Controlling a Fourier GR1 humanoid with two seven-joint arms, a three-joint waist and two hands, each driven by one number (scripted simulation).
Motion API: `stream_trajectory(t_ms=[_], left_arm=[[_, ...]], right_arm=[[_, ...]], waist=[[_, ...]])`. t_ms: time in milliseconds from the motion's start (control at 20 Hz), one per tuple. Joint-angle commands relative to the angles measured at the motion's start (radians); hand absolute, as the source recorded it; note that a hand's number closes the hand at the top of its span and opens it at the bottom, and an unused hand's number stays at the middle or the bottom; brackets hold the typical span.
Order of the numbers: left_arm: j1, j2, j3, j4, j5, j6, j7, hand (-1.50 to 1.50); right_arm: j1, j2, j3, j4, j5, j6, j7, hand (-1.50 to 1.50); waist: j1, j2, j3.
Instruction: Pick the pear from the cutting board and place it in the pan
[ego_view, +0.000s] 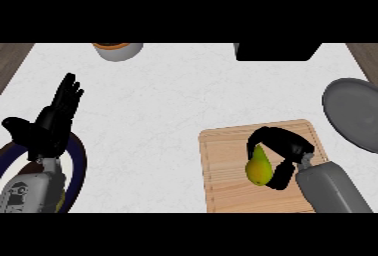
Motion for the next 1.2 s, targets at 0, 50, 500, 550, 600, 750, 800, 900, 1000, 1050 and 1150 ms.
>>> stream_trajectory(t_ms=[0,50,500,550,600,750,800,900,1000,1050,1150], left_arm=[[0.052,-0.015,-0.012,-0.032,-0.016,0.016,-0.002,0.00],[-0.002,-0.014,-0.001,0.019,-0.019,0.028,0.006,0.00],[0.023,-0.011,0.009,0.028,-0.012,0.015,-0.025,0.00],[0.027,0.001,0.007,-0.032,0.001,0.005,0.027,0.00],[0.020,-0.029,-0.022,-0.037,-0.023,0.027,0.016,0.00],[0.008,-0.007,0.016,0.040,-0.008,0.006,-0.044,0.00],[0.007,-0.027,-0.018,-0.049,-0.027,0.038,0.037,0.00],[0.017,0.016,0.022,-0.034,0.022,-0.018,0.037,0.00],[0.020,0.001,0.014,-0.006,-0.006,0.002,-0.008,0.00],[-0.010,-0.043,-0.025,0.024,-0.035,0.029,-0.022,0.00],[-0.020,-0.015,-0.005,0.049,-0.026,0.009,-0.015,0.00]], right_arm=[[0.169,0.032,0.096,-0.221,0.099,-0.044,0.174,1.50],[0.205,0.028,0.110,-0.250,0.137,-0.084,0.203,1.50],[0.445,-0.049,0.098,-0.730,0.298,-0.336,0.278,1.50],[0.438,-0.015,0.092,-0.734,0.314,-0.382,0.293,1.50],[0.446,-0.030,0.072,-0.798,0.302,-0.371,0.292,1.50],[0.500,0.005,0.043,-0.901,0.281,-0.420,0.302,1.50],[0.510,-0.016,-0.003,-0.940,0.255,-0.416,0.288,1.50],[0.551,-0.022,-0.094,-0.992,0.186,-0.422,0.273,1.50],[0.545,-0.012,-0.133,-1.028,0.199,-0.431,0.299,1.50],[0.469,0.020,-0.171,-0.962,0.157,-0.438,0.303,1.50],[0.460,0.012,-0.284,-0.946,0.036,-0.415,0.276,1.50]], waist=[[-0.022,-0.001,0.005],[-0.033,0.002,0.005],[-0.045,0.000,0.006],[-0.024,0.000,0.007],[-0.027,0.001,0.007],[-0.021,0.008,0.007],[-0.015,0.005,0.008],[-0.012,0.007,0.008],[-0.009,0.009,0.007],[-0.005,0.011,0.007],[-0.005,0.012,0.007]])
